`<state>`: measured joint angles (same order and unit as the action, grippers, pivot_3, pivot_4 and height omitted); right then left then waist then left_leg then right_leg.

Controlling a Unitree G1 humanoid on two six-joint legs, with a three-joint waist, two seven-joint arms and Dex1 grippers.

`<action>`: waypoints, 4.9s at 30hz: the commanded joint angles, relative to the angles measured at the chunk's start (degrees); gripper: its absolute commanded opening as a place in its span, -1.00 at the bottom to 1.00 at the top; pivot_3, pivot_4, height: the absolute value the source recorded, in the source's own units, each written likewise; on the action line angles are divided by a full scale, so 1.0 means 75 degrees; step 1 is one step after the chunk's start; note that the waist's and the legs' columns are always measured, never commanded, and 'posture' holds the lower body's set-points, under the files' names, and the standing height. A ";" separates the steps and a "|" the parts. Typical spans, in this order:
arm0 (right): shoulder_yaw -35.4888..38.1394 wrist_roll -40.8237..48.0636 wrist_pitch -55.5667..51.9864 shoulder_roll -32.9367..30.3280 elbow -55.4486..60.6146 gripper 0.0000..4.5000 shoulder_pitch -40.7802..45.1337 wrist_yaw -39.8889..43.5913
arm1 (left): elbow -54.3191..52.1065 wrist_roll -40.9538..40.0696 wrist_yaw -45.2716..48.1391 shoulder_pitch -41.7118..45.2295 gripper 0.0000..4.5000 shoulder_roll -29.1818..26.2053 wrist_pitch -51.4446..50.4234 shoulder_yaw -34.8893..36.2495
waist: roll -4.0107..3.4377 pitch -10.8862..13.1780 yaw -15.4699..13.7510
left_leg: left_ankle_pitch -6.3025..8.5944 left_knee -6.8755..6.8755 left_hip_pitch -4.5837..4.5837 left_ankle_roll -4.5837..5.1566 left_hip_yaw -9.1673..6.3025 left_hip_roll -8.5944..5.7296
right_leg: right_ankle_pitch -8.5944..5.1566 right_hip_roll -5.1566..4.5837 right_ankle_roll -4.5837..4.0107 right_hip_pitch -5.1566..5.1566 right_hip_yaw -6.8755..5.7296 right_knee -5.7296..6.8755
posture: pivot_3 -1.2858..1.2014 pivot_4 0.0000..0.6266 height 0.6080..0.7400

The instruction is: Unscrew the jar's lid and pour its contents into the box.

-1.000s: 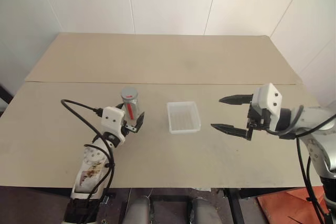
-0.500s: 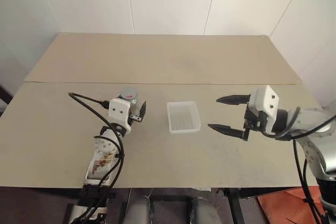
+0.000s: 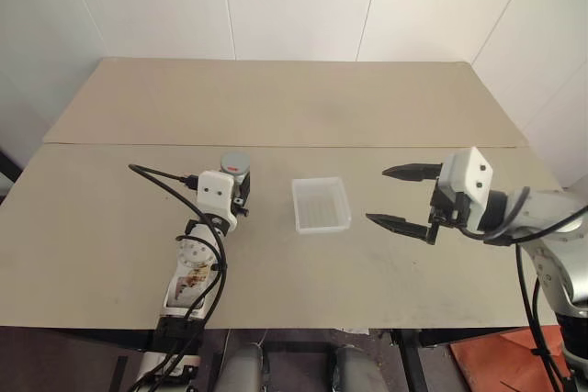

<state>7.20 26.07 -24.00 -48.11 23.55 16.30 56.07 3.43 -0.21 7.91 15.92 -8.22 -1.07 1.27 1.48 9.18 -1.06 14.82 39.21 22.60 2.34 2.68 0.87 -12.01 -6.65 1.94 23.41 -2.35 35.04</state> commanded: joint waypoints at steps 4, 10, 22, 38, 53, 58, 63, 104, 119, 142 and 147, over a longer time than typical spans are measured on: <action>0.0017 0.0388 -0.0224 0.0405 0.0540 1.00 0.0636 -0.0523 | -0.0550 -0.0815 0.1185 0.0549 -0.14 -0.0563 -0.0599 0.0102 | 0.0002 0.0001 0.0024 | 0.0000 0.0002 0.0000 0.0000 0.0000 0.0000 | 0.0001 0.0001 0.0000 0.0000 0.0000 0.0003 | 0.03 -0.52 1.00; -0.0762 0.1118 -0.1375 0.1708 0.0373 1.00 0.2529 -0.1303 | -0.1330 -0.3273 0.4400 0.1380 -0.14 -0.2435 -0.2700 0.0417 | -0.0001 0.0003 0.0158 | -0.0006 0.0003 0.0017 -0.0010 0.0000 0.0009 | 0.0004 0.0020 -0.0007 0.0037 0.0003 0.0021 | 0.03 -0.52 1.00; -0.2061 0.0878 -0.2397 0.3263 -0.0790 1.00 0.4322 -0.1959 | 0.0215 -0.4143 0.7418 0.3106 -0.14 -0.2688 -0.3141 -0.0315 | -0.0003 0.0004 0.0074 | -0.0012 0.0036 0.0093 -0.0014 0.0007 -0.0005 | 0.0005 0.0021 -0.0006 0.0104 0.0000 0.0085 | 0.03 -0.52 1.00; -0.2079 0.0436 -0.2410 0.3391 -0.1336 1.00 0.4420 -0.2088 | 0.0622 -0.3728 0.7920 0.3308 -0.14 -0.2346 -0.2293 -0.0449 | -0.0004 0.0004 0.0216 | -0.0011 0.0052 0.0096 -0.0012 0.0006 0.0002 | 0.0005 0.0027 -0.0006 0.0111 0.0005 0.0097 | 0.03 -0.52 1.00; -0.1857 0.0446 -0.2229 0.3374 -0.1562 0.23 0.4398 -0.1812 | 0.0576 -0.3708 0.7881 0.3238 -0.14 -0.2362 -0.2183 -0.0376 | -0.0004 0.0005 0.0228 | -0.0010 0.0053 0.0097 -0.0011 0.0005 0.0002 | 0.0005 0.0027 -0.0006 0.0111 0.0006 0.0098 | 0.03 -0.52 1.00; -0.1554 0.0912 -0.1826 0.3461 -0.1876 0.23 0.4565 -0.1029 | 0.0591 -0.3937 0.8286 0.3346 -0.14 -0.2511 -0.2559 -0.0425 | -0.0004 0.0005 0.0230 | -0.0010 0.0054 0.0097 -0.0011 0.0005 0.0003 | 0.0005 0.0027 -0.0006 0.0111 0.0006 0.0098 | 0.03 -0.52 1.00; -0.1679 0.1842 -0.1144 0.3164 -0.2881 0.23 0.4894 0.2471 | 0.0508 -0.4476 0.9564 0.3760 -0.14 -0.2921 -0.3227 -0.0609 | -0.0011 0.0012 0.0226 | -0.0008 0.0057 0.0101 -0.0008 0.0005 0.0002 | 0.0004 0.0028 -0.0005 0.0110 0.0006 0.0095 | 0.03 -0.52 1.00; -0.1916 -0.0310 -0.1699 0.3993 -0.2262 0.99 0.4537 -0.1633 | 0.1170 -0.3788 0.9109 0.3785 -0.14 -0.2668 -0.2645 -0.0365 | -0.0025 0.0023 0.0230 | -0.0007 0.0074 0.0111 -0.0006 0.0006 0.0003 | 0.0004 0.0031 -0.0004 0.0122 0.0013 0.0111 | 0.03 -0.52 1.00; -0.1053 0.0033 -0.1206 0.2551 -0.2965 0.99 0.4352 -0.0778 | 0.0559 -0.4235 0.9331 0.3345 -0.14 -0.3326 -0.2770 0.0181 | -0.0024 0.0023 0.0176 | -0.0004 0.0073 0.0111 -0.0002 0.0007 0.0002 | 0.0004 0.0026 -0.0003 0.0118 0.0011 0.0102 | 0.03 -0.52 1.00; -0.2310 -0.0449 -0.1881 0.3800 -0.1597 0.99 0.4740 -0.2260 | 0.1315 -0.3750 0.9090 0.3857 -0.14 -0.2384 -0.2169 -0.0284 | -0.0024 0.0023 0.0240 | -0.0004 0.0076 0.0112 -0.0002 0.0007 0.0003 | 0.0004 0.0031 -0.0003 0.0121 0.0013 0.0109 | 0.03 -0.52 1.00; -0.1757 -0.0214 -0.1903 0.3696 -0.1795 0.99 0.4758 -0.2132 | 0.1100 -0.3785 0.9101 0.3776 -0.14 -0.2538 -0.2222 -0.0209 | -0.0025 0.0023 0.0225 | -0.0004 0.0075 0.0114 -0.0002 0.0005 0.0003 | 0.0004 0.0030 -0.0003 0.0121 0.0012 0.0106 | 0.03 -0.52 1.00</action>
<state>-10.51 23.94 -39.43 -19.12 9.41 50.83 40.53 14.29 -28.07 75.33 43.57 -26.36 -18.59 -1.00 1.30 9.35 0.63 14.79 39.78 23.46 2.32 2.72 0.89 -11.98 -6.43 1.92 24.32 -2.26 35.83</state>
